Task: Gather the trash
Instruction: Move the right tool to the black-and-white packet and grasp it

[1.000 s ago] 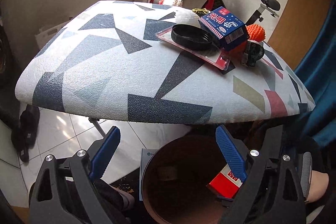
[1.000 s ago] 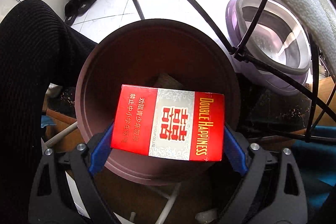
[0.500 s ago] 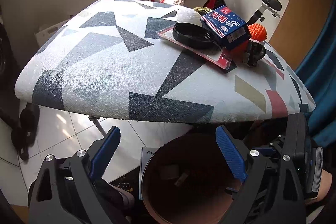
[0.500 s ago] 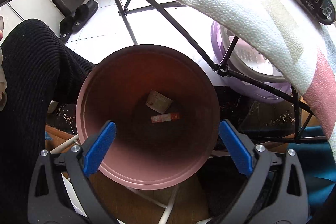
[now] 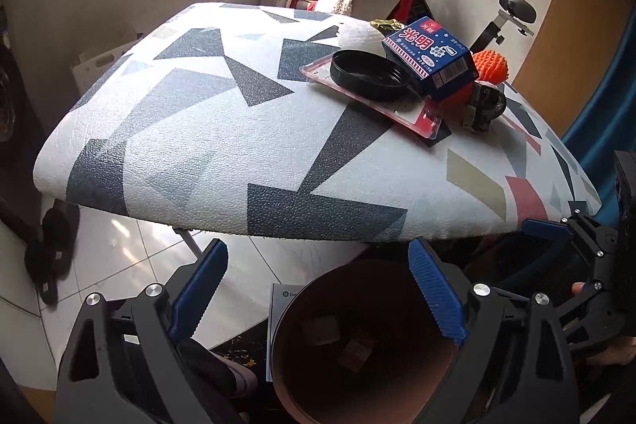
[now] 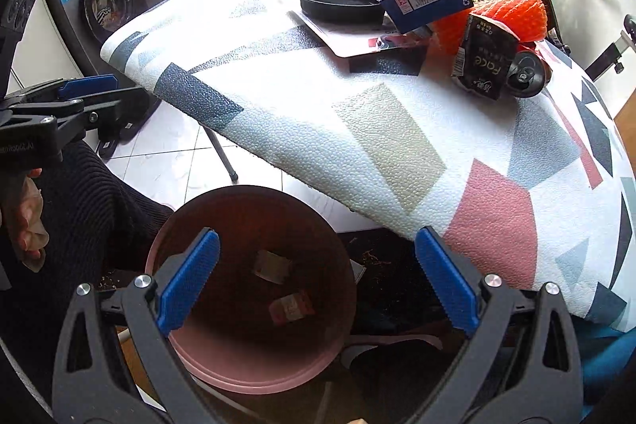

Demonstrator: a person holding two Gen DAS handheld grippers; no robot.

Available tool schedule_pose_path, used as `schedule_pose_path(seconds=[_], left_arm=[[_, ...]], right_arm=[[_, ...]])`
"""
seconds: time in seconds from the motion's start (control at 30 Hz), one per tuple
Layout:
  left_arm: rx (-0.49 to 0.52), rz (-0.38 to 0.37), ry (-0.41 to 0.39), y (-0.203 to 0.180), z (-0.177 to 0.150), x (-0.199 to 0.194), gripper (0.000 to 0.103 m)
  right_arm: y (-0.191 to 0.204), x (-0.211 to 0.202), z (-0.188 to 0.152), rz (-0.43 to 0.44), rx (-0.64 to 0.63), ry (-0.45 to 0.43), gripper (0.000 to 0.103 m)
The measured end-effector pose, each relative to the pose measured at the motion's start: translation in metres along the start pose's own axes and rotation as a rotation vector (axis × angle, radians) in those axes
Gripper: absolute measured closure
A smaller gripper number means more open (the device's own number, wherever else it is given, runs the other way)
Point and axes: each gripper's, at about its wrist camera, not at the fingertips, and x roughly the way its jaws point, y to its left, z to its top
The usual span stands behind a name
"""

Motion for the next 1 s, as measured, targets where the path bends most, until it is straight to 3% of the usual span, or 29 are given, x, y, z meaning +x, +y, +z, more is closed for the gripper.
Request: schedule_pose_path(seconds=[0.2, 0.4, 0.53, 0.63, 0.8, 0.93, 1.0], left_arm=[[-0.010, -0.006, -0.049, 0.002, 0.013, -0.006, 0.013], [-0.024, -0.030, -0.113, 0.003, 0.042, -0.015, 0.013], [-0.016, -0.048, -0.151, -0.001, 0.067, -0.018, 0.013], [-0.011, -0.059, -0.169, -0.004, 0.082, -0.017, 0.013], [-0.017, -0.078, -0.154, -0.005, 0.095, -0.007, 0.013], [-0.022, -0.071, -0.125, -0.004, 0.099, 0.007, 0.013], [-0.021, -0.061, -0.108, -0.003, 0.100, 0.013, 0.013]], right_arm=[[-0.022, -0.022, 0.019, -0.096, 0.013, -0.121, 0.006], [-0.065, -0.048, 0.039, -0.090, 0.104, -0.261, 0.005], [-0.100, -0.048, 0.052, -0.089, 0.179, -0.248, 0.006], [-0.121, -0.044, 0.061, -0.166, 0.228, -0.213, 0.006], [-0.137, -0.029, 0.071, -0.155, 0.223, -0.214, 0.006], [-0.136, -0.002, 0.080, -0.130, 0.193, -0.177, 0.024], [-0.136, 0.013, 0.086, -0.133, 0.201, -0.155, 0.026]])
